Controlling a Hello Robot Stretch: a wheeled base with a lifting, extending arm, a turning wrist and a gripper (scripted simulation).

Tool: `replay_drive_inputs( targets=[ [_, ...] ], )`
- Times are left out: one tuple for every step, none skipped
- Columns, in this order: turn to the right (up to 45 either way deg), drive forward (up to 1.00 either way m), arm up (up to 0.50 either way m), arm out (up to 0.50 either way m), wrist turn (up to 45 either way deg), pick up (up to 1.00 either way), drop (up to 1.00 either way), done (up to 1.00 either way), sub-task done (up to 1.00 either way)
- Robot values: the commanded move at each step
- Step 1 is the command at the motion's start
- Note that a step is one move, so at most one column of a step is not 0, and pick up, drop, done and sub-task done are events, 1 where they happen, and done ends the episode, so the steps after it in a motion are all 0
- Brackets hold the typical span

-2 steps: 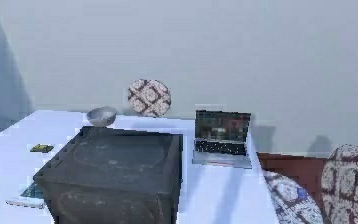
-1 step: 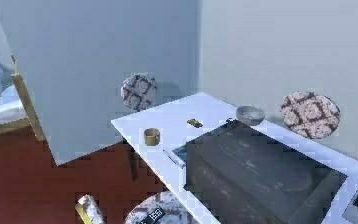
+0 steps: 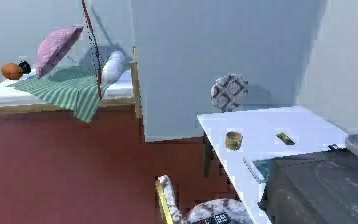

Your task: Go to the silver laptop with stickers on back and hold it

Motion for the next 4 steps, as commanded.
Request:
replay_drive_inputs(
  targets=[
    [45.0, 0.00, 0.00, 0.00, 0.0, 0.00, 0.00, 0.00, 0.00],
    [45.0, 0.00, 0.00, 0.00, 0.0, 0.00, 0.00, 0.00, 0.00],
    [12.0, 0.00, 0.00, 0.00, 0.0, 0.00, 0.00, 0.00, 0.00],
    [3.0, 0.00, 0.00, 0.00, 0.0, 0.00, 0.00, 0.00, 0.00]
  ],
)
